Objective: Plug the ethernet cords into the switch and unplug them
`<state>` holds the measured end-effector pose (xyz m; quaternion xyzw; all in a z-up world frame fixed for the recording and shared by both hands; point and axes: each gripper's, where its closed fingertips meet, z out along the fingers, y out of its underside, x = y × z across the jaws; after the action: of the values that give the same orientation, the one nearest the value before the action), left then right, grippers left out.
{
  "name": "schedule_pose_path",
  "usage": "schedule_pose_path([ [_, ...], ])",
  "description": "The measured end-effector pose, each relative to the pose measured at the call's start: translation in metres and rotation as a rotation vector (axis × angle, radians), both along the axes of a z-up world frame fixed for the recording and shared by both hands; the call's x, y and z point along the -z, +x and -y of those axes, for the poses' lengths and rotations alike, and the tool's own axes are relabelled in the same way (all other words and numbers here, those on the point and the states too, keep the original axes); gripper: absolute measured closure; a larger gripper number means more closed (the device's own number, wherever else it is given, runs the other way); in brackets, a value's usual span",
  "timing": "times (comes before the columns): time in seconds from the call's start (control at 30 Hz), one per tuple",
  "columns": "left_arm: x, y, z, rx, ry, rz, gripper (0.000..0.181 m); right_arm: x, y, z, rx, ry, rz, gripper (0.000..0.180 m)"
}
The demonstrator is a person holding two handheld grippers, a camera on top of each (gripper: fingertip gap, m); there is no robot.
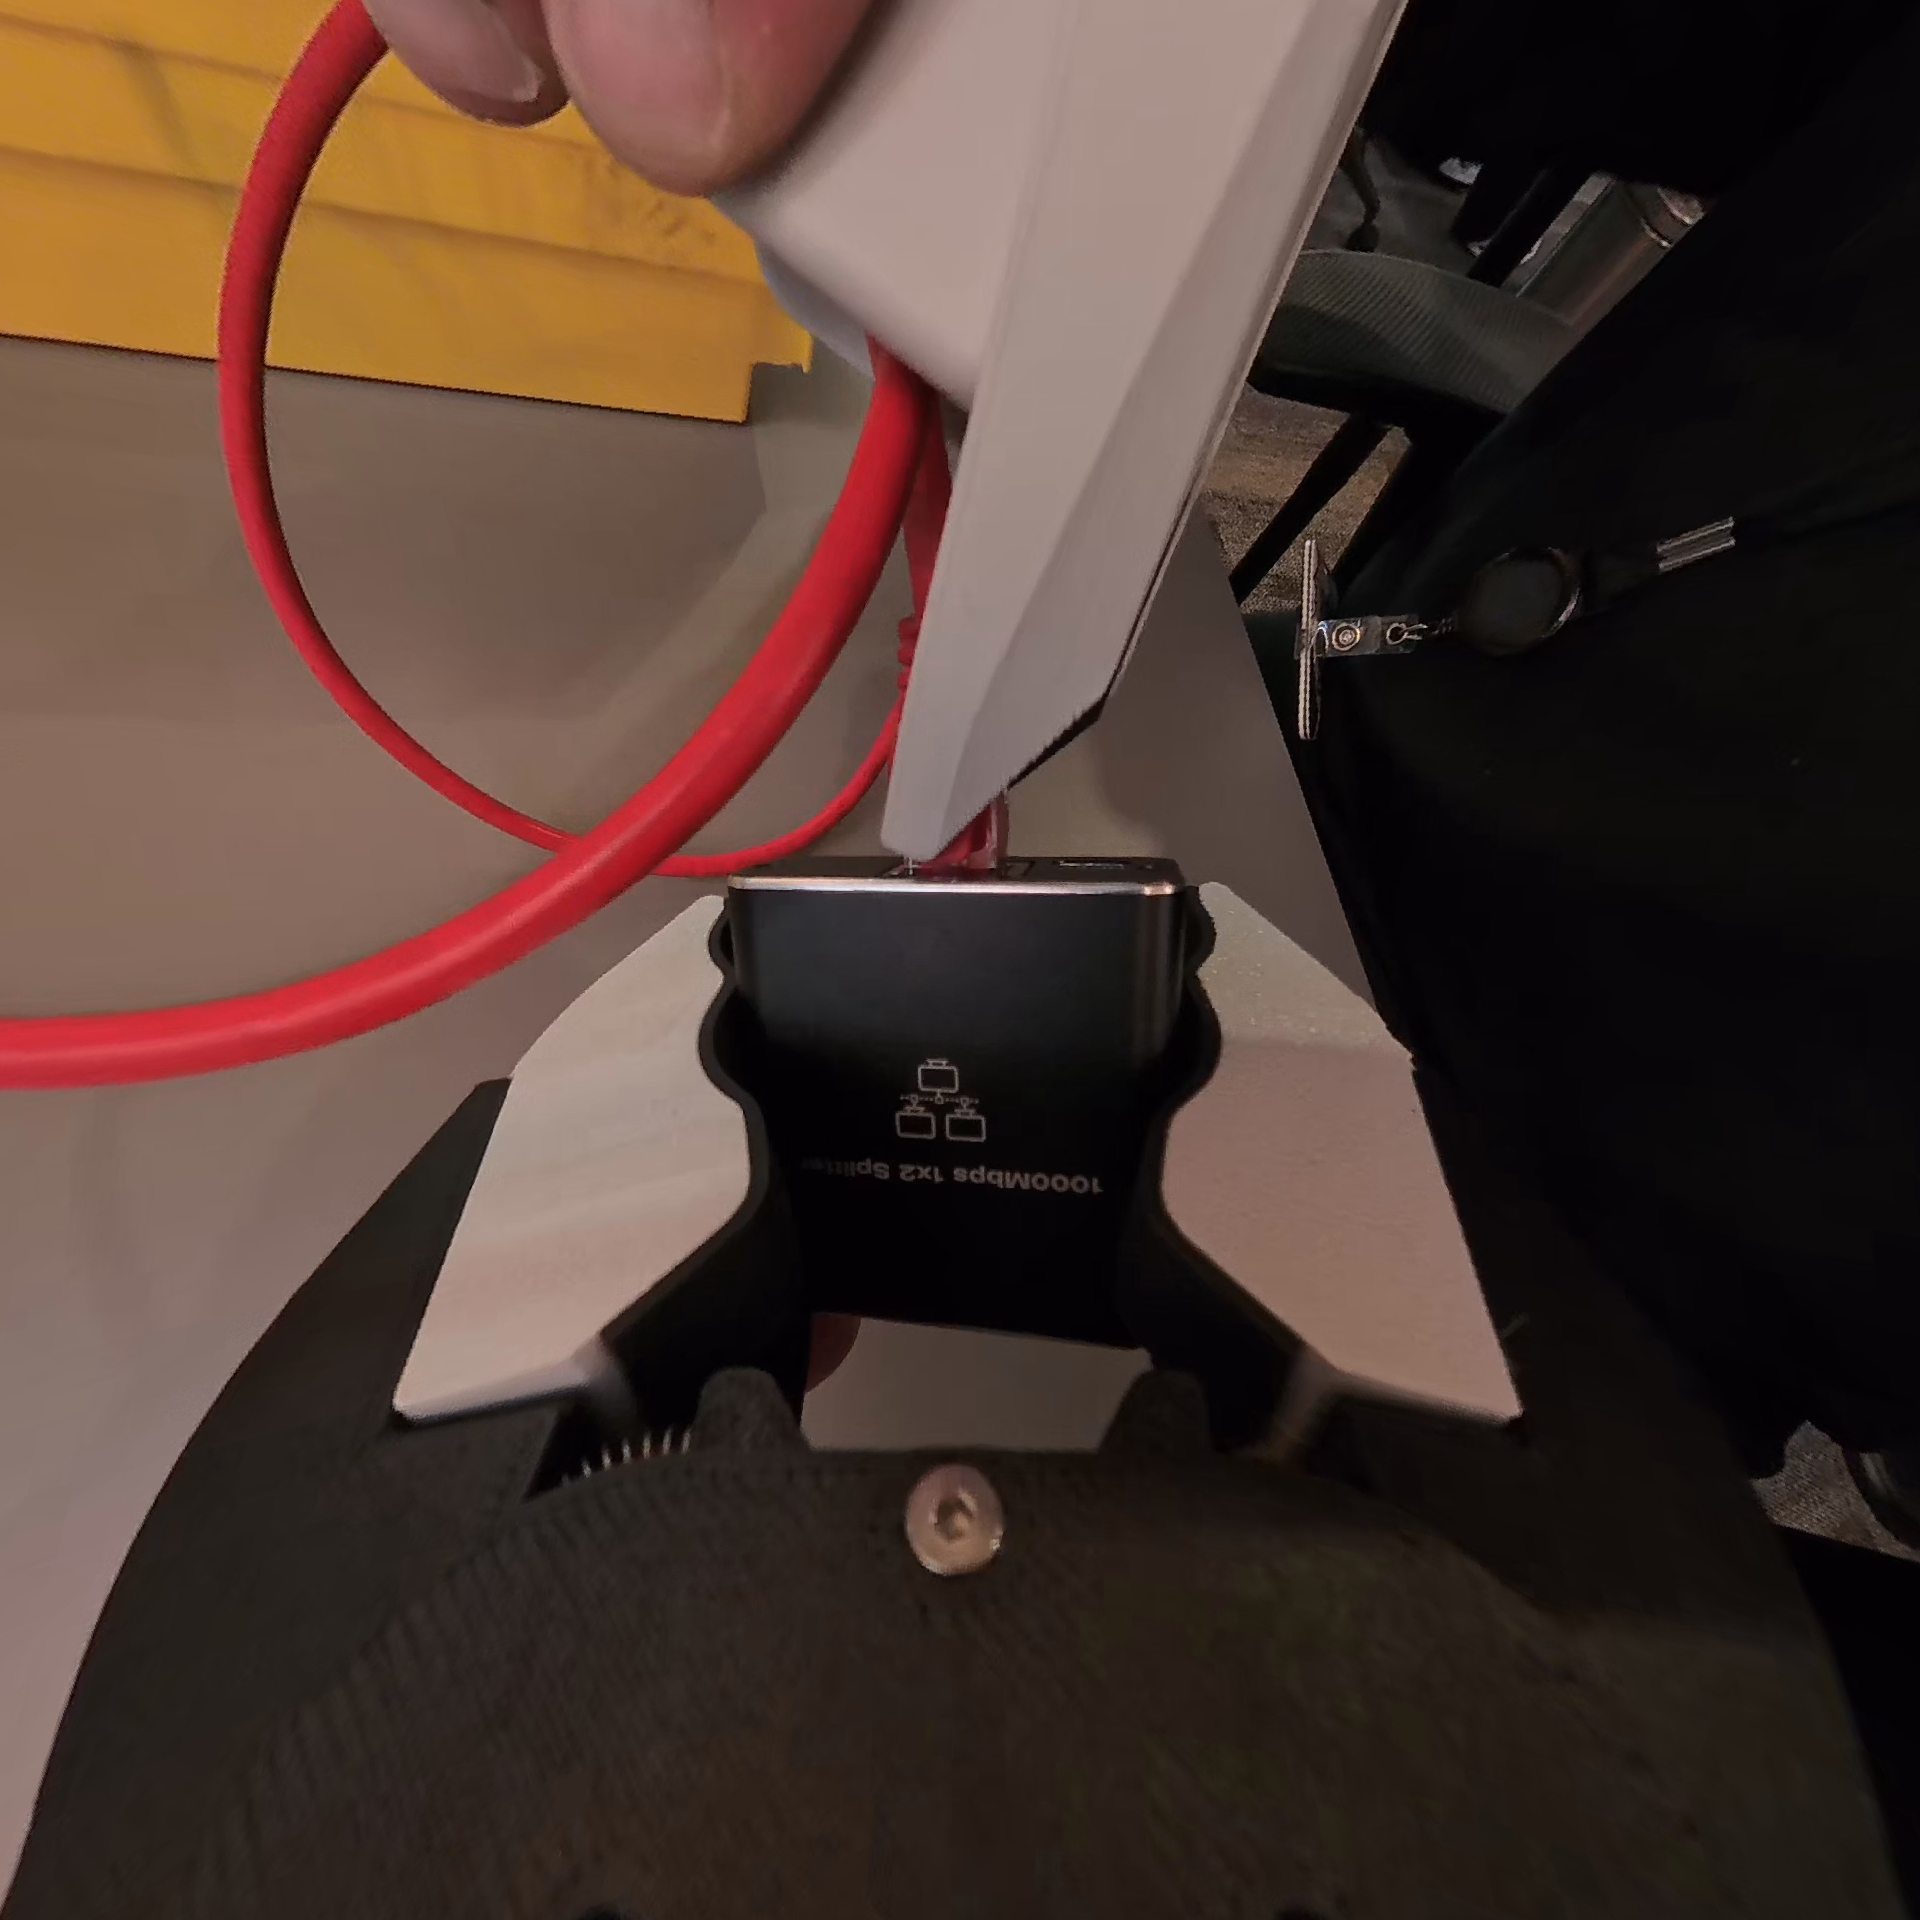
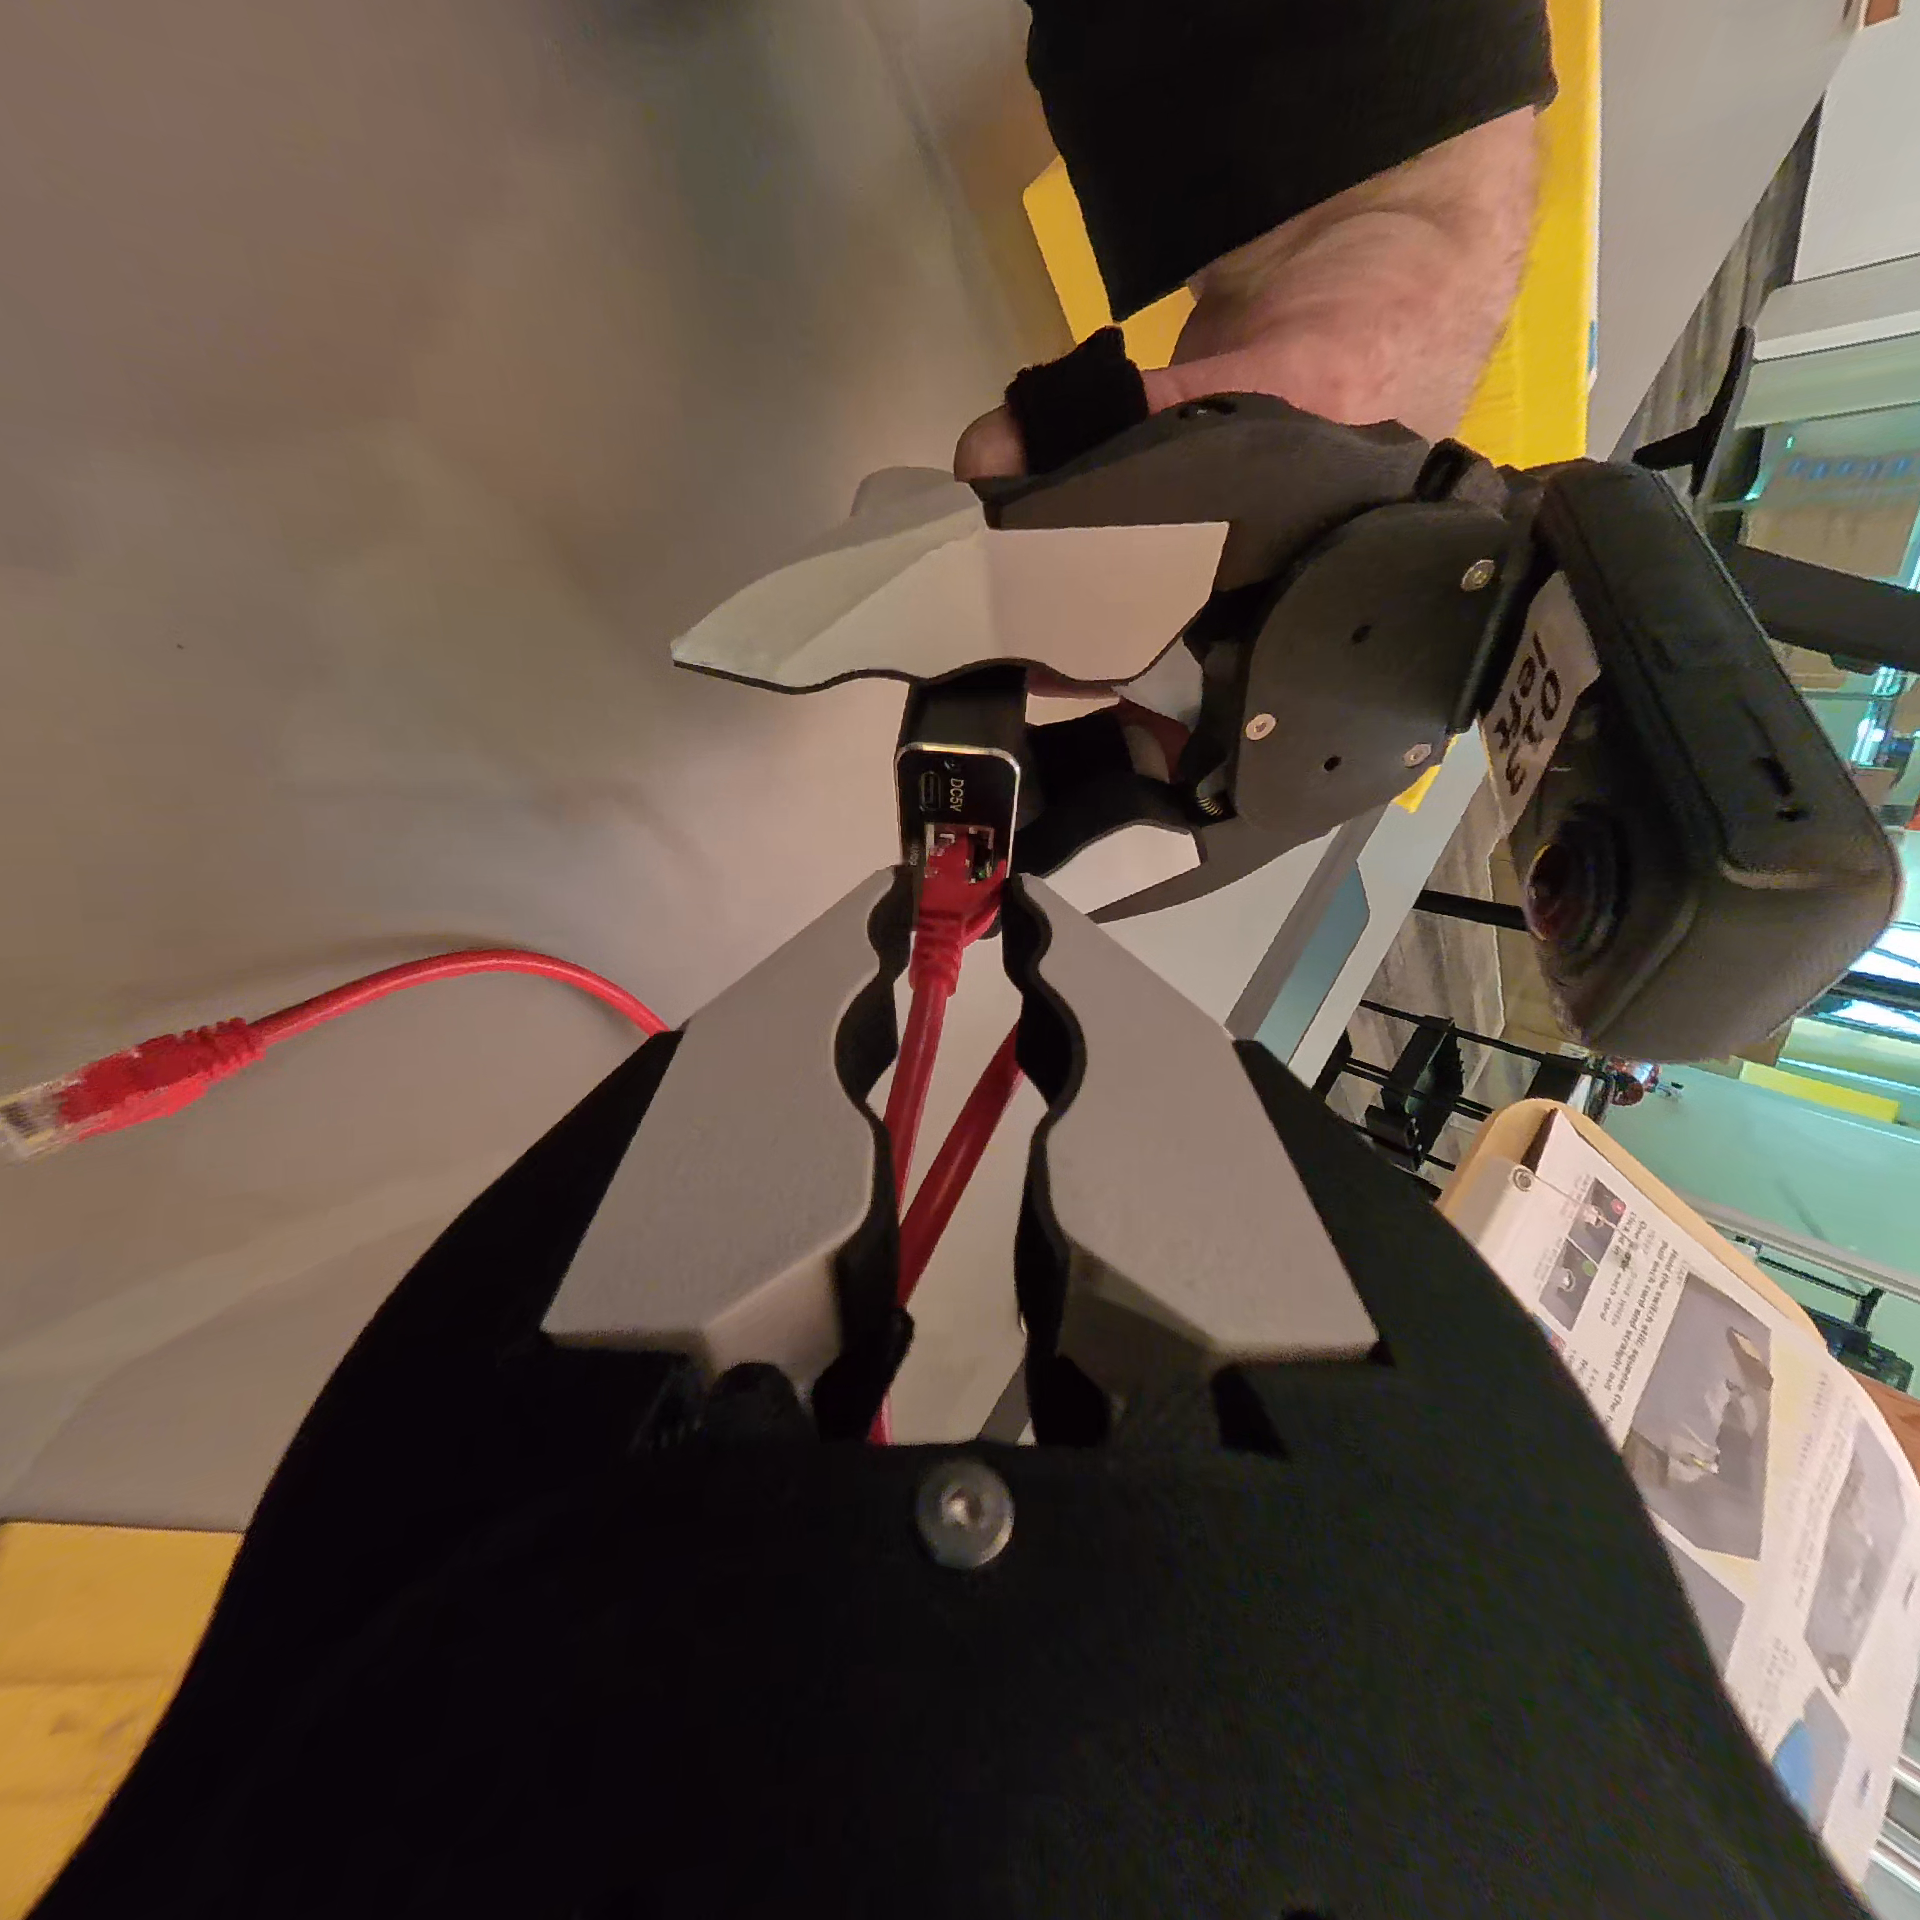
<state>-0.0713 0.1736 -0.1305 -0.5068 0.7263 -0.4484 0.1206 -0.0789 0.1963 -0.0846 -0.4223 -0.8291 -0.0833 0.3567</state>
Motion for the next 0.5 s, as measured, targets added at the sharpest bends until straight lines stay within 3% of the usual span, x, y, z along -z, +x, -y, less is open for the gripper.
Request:
schedule_pose_path([
  [0.5,0.0022,0.0021,0.0027,0.015,0.021,0.006,0.105,0.0026,0.0001,0.0027,-0.01,-0.009,0.059,0.167],
])
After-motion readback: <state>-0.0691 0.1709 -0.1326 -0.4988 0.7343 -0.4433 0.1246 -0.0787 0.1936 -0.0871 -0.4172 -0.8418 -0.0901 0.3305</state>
